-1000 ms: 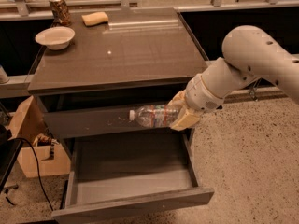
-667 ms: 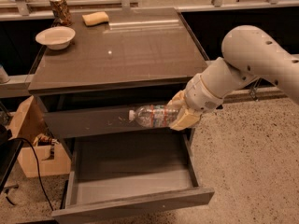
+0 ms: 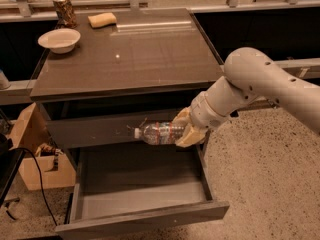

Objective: Place water bottle into middle drawer

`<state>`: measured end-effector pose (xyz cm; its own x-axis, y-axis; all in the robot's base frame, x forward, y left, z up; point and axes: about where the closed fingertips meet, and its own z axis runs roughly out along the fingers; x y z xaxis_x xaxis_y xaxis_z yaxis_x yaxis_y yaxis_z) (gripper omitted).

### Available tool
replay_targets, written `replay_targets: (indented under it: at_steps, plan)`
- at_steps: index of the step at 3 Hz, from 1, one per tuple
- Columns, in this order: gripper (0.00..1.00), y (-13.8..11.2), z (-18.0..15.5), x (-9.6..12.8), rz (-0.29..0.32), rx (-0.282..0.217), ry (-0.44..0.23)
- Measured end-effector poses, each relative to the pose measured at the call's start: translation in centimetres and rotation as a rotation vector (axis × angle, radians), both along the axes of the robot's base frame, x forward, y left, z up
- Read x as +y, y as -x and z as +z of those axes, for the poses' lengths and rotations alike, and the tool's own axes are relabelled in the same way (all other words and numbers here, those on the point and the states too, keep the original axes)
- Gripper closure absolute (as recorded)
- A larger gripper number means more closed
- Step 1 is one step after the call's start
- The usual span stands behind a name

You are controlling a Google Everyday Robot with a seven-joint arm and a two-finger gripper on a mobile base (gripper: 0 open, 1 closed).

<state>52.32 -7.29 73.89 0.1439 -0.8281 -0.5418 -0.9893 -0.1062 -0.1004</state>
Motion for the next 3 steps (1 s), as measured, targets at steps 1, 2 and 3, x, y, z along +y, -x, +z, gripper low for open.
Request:
replay_targets:
  at_steps: [1,2,3]
  plan:
    - [1.00,-0.9,-3.0,0.2,0.014,0.004,-0.011]
    - [1.00,-1.8,-7.0,-0.1,0.024,0.016,-0.014]
    - [1.00,-1.7,-15.3,0.0,0.068,0.072,0.006]
